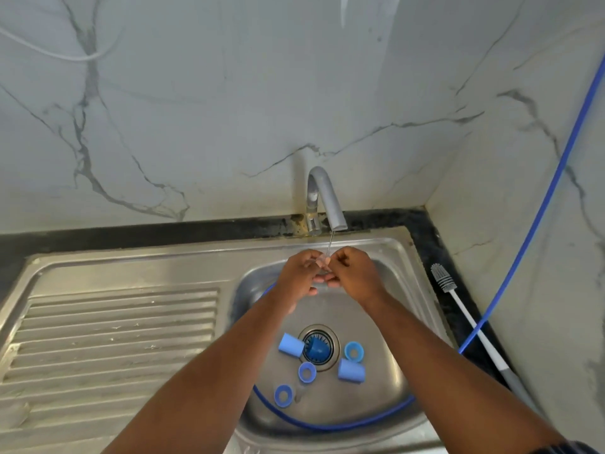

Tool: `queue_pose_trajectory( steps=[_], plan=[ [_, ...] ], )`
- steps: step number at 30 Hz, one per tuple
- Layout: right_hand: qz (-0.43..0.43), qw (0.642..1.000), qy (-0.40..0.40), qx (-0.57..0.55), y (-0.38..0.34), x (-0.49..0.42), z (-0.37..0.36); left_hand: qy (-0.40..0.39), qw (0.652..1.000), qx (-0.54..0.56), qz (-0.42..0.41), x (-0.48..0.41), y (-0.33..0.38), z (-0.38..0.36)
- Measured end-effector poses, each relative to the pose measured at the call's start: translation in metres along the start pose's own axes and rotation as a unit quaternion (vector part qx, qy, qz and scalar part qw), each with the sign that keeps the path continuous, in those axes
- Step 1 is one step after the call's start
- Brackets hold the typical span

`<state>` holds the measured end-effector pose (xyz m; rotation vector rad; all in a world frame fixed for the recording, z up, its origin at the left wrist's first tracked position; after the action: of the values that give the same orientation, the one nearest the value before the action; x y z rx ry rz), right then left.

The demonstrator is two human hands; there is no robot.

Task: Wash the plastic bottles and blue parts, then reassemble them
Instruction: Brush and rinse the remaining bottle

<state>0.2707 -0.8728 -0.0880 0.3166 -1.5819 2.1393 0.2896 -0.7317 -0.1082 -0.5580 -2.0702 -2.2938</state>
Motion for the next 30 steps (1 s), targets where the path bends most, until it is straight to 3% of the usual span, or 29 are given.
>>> queue_pose_trajectory(
  steps=[5,9,14,16,20,25,28,30],
  plan=[
    [-0.038,0.995,-0.068,-0.058,-0.005,-0.002,-0.005,0.036,0.999,0.002,-0.022,0.0,0.006,0.004],
    [-0.056,0.992,-0.11,-0.025,-0.009,0.002,-0.012,0.037,0.995,-0.04,-0.082,-0.003,0.009,0.01],
    [-0.056,0.99,-0.129,-0.013,-0.002,0.001,-0.012,0.017,0.988,-0.103,-0.114,-0.005,0.015,0.015],
    [-0.042,0.99,-0.132,-0.035,-0.004,0.002,-0.013,0.025,0.991,-0.079,-0.108,-0.005,0.014,0.019],
    [0.006,0.998,-0.066,-0.001,-0.004,-0.001,-0.012,0.05,0.995,0.011,-0.082,-0.004,0.01,0.023],
    [0.05,0.996,0.01,0.066,-0.007,-0.002,-0.005,0.033,0.997,-0.003,-0.074,-0.005,0.01,0.018],
    [0.086,0.99,0.081,0.08,-0.013,0.003,-0.002,0.064,0.996,0.059,-0.001,-0.004,0.004,0.012],
    [0.089,0.986,0.087,0.11,-0.013,0.006,-0.006,0.094,0.987,0.121,0.051,-0.001,0.004,0.008]
  ],
)
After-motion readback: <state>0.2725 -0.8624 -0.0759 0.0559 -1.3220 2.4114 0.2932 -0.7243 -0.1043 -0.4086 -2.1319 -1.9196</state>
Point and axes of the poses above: each hand's wrist, its own x-axis away from the middle knuckle, its own z-axis out of the back of the hand, y = z × x, the point moved 3 cm from there along -x, towards the middle knuckle, and after that the axes turned 11 degrees about -z, right-handed, at the moved point
